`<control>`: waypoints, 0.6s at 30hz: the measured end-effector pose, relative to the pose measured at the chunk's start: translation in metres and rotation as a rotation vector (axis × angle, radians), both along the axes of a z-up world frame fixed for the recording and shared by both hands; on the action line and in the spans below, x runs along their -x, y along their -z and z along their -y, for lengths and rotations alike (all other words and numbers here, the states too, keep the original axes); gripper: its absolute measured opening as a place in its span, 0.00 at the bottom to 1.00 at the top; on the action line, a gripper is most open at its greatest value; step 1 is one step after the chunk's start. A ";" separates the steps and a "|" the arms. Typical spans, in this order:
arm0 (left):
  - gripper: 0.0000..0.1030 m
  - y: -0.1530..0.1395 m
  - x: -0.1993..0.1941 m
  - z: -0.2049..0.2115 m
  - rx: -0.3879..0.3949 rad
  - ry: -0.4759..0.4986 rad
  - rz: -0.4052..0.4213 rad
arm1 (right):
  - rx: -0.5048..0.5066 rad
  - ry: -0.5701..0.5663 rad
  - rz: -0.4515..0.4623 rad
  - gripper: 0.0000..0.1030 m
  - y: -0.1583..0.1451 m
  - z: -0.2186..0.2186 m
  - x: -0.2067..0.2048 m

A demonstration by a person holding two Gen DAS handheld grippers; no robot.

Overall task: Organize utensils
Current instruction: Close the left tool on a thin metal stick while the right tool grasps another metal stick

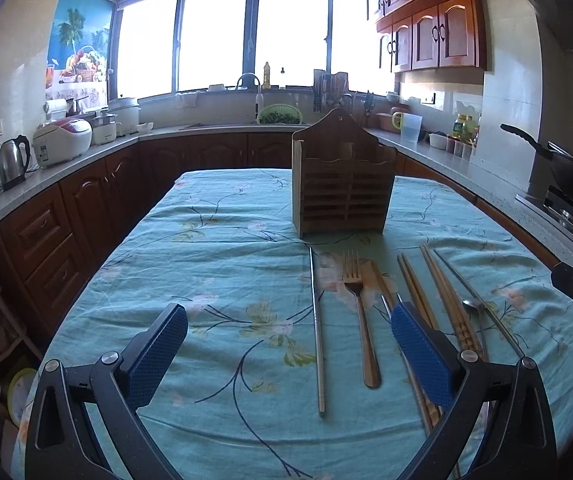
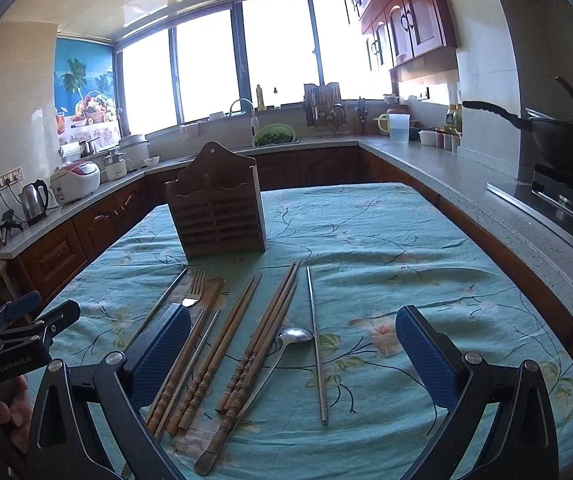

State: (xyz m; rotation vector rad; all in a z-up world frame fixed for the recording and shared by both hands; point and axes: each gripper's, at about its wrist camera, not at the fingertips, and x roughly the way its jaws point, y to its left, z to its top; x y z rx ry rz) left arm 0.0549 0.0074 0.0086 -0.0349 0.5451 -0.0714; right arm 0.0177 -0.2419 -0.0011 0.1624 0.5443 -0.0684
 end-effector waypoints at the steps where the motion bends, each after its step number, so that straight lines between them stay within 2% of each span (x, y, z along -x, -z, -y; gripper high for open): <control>1: 0.99 -0.001 -0.007 -0.001 0.002 0.000 -0.015 | -0.011 -0.004 -0.016 1.00 0.001 0.003 -0.006; 5: 0.99 -0.005 -0.033 -0.005 0.013 0.001 -0.069 | -0.068 -0.017 -0.086 0.98 0.008 0.015 -0.033; 7: 0.94 -0.006 -0.048 -0.006 0.008 0.004 -0.101 | -0.084 -0.018 -0.118 0.97 0.011 0.020 -0.047; 14: 0.74 -0.001 -0.112 -0.012 0.037 0.032 -0.227 | -0.101 -0.035 -0.245 0.65 0.028 0.030 -0.100; 18: 0.62 0.004 -0.146 -0.011 0.062 0.062 -0.311 | -0.107 -0.048 -0.303 0.55 0.041 0.032 -0.127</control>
